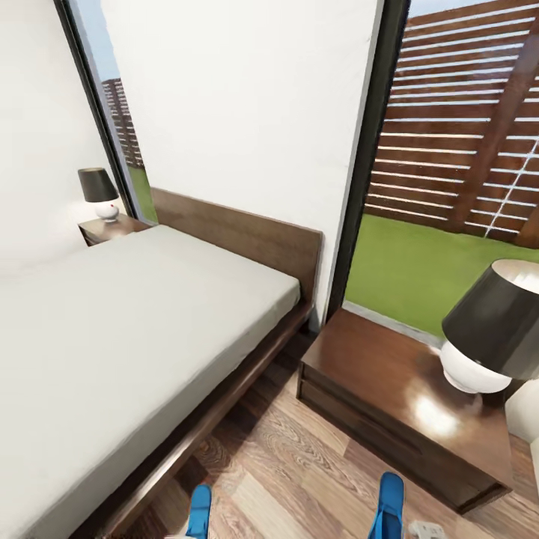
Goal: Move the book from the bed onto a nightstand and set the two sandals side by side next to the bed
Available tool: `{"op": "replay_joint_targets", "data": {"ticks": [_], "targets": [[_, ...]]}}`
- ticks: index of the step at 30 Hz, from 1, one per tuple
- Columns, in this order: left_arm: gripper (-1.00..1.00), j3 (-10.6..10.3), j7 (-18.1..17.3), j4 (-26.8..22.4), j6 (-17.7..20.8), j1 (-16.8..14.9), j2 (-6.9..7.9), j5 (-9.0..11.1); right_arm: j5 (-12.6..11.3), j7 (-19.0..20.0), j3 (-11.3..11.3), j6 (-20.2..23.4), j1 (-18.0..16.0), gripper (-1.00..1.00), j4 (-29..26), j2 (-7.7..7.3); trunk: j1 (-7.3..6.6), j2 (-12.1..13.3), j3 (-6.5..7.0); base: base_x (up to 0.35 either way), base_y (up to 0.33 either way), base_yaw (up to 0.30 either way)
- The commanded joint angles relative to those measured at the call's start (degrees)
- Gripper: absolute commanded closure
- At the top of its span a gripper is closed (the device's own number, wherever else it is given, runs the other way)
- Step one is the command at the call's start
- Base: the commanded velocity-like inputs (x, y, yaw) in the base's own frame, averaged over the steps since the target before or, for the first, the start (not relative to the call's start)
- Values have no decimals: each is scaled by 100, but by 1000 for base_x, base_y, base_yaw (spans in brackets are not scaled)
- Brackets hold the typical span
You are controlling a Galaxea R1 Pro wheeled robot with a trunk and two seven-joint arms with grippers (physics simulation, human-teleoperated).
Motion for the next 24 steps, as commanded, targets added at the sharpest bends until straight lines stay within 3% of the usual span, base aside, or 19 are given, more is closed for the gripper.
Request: {"op": "replay_joint_targets", "data": {"ticks": [1,24], "targets": [[100,-48,-11,9,-25,-5,2,50,-50,31,46,-41,-9,100,24,1,0,-2,-5,0,0,292],[100,-48,-11,9,-24,-5,2,50,-50,31,46,-41,-9,100,24,1,0,-2,-5,0,0,292]]}}
